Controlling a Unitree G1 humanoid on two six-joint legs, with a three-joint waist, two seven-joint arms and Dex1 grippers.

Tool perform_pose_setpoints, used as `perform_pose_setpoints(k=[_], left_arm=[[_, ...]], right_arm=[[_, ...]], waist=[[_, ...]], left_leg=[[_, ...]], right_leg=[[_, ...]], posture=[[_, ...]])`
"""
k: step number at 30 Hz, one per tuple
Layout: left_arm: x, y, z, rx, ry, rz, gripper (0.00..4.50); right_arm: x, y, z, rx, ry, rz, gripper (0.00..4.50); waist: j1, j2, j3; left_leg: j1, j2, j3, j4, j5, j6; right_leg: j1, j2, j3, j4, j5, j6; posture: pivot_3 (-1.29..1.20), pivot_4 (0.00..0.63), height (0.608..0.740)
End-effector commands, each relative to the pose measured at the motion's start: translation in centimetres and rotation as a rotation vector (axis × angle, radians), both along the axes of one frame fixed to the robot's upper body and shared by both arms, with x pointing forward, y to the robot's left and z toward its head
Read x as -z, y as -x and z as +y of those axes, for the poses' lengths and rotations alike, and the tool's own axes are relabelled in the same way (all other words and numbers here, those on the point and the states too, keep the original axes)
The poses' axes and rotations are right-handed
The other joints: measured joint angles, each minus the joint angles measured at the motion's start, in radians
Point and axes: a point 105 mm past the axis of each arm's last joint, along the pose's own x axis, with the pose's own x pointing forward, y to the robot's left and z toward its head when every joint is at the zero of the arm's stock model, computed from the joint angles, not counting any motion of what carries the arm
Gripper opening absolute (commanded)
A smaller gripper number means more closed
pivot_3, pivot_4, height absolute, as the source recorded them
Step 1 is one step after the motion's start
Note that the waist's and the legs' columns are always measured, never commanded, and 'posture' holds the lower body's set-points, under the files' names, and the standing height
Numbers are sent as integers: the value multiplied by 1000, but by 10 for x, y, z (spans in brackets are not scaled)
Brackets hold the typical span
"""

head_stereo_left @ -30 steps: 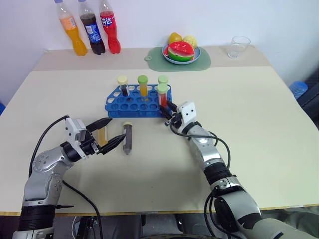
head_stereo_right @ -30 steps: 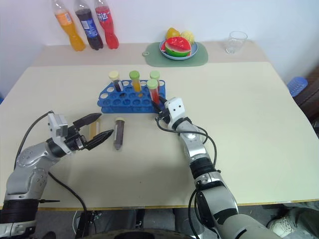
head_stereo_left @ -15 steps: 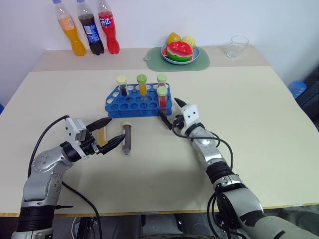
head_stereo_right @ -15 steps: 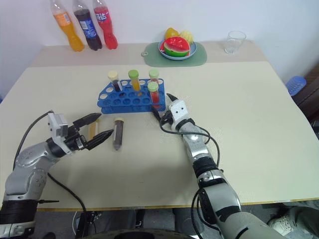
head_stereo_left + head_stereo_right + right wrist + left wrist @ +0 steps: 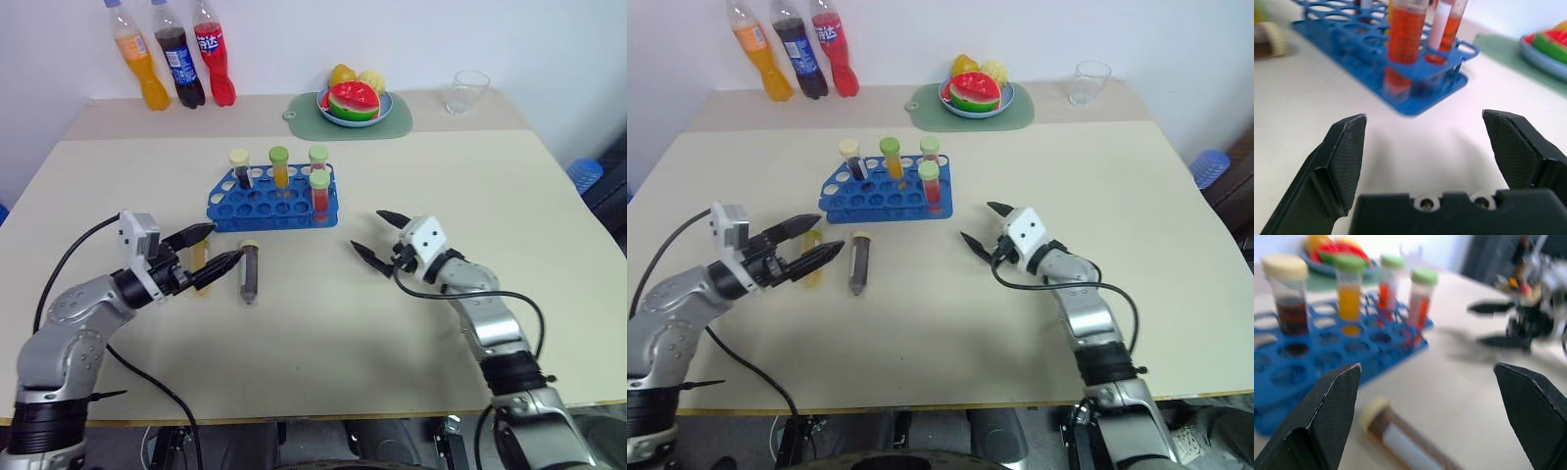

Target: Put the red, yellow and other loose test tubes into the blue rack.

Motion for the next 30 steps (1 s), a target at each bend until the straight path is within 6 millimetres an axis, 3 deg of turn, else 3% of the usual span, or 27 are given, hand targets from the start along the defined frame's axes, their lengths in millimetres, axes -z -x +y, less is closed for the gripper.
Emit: perform_pose_setpoints(k=[1, 8, 13, 21, 30], left_arm=[[-4, 8, 22, 2, -71, -5, 4500], [-5, 11, 39, 8, -133, 18, 4500], [-13, 13, 29, -22, -21, 67, 4500], [-11, 1, 9, -254, -46, 206, 4500], [-7, -21, 2, -475, -124, 438, 4500]], right_arm=[[-34, 10, 7, -56, -59, -12, 4171], [-66, 15, 27, -131, -143, 77, 4171], [-62, 41, 38, -339, 18, 31, 4171], [-58, 67, 7, -485, 60, -30, 4171], [-55, 61, -8, -442, 86, -48, 4171]], waist=[[0, 0, 0], [13, 0, 0], [30, -1, 1], [43, -3, 2], [51, -5, 3]], left_leg=[[0, 0, 0, 0, 0, 0], [-1, 0, 1, 1, 0, 0], [-2, 0, 1, 0, 0, 0], [-1, 0, 0, 2, 0, 1], [0, -1, 0, 3, 0, 0]], right_leg=[[0, 0, 0, 0, -1, -2], [0, -1, 0, -2, -2, -4], [0, -2, -1, -3, -1, -1], [2, -3, -1, -2, -1, 2], [3, -2, -1, -2, -1, 2]], posture=[[0, 150, 740], [0, 150, 740], [0, 150, 740], [0, 150, 740], [0, 150, 740]])
